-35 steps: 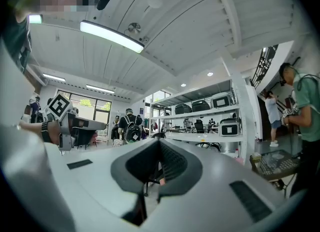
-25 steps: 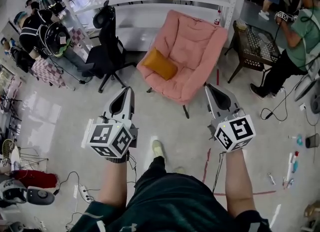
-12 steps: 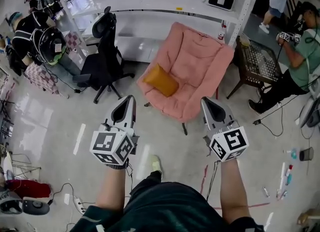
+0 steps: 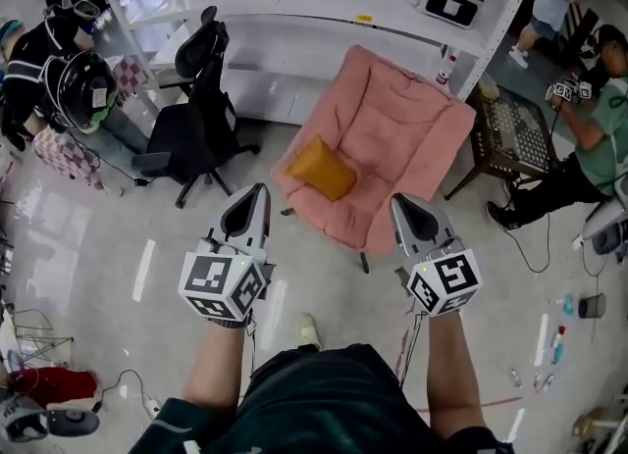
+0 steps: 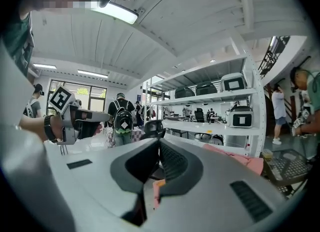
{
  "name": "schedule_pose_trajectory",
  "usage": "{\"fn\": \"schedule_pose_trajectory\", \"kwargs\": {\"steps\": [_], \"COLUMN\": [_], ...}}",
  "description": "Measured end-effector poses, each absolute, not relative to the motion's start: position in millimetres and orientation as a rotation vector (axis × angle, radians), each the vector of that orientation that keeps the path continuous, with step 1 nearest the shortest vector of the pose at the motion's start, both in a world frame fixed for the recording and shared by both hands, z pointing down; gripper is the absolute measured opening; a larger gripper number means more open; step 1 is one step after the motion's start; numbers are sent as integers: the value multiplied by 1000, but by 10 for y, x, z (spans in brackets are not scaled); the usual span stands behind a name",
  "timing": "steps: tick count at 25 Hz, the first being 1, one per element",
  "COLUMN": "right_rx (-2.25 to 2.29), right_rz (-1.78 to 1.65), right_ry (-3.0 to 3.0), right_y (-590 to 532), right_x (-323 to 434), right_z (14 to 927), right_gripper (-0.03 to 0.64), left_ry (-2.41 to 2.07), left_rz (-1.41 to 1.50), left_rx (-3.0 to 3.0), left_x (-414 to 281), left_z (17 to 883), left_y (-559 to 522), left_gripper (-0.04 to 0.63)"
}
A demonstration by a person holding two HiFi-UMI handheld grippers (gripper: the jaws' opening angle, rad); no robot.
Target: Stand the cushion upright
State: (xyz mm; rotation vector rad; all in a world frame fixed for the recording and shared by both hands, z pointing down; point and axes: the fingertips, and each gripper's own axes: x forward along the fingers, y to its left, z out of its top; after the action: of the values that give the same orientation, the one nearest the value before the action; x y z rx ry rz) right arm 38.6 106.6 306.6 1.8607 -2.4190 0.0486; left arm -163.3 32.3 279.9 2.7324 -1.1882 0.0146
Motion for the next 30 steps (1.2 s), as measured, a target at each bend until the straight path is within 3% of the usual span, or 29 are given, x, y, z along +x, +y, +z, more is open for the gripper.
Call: {"fn": "schedule_pose_trajectory", "kwargs": {"steps": [19, 30], "right_rx": [1634, 1431], "right_rz": [183, 339], "right_ry": [-2427, -2411], "right_y": [-611, -1789], "right_x": [238, 554], "right_z": [3843, 4739], "right_gripper": [9, 57], "left_ry": [-1234, -1361], "left_rz": [11, 69], "left_rx": [2675, 2575], "left_x": [-1588, -1334], "left_z": [3183, 3632], "left_y": [-953, -1952], "left_gripper": [5, 5]}}
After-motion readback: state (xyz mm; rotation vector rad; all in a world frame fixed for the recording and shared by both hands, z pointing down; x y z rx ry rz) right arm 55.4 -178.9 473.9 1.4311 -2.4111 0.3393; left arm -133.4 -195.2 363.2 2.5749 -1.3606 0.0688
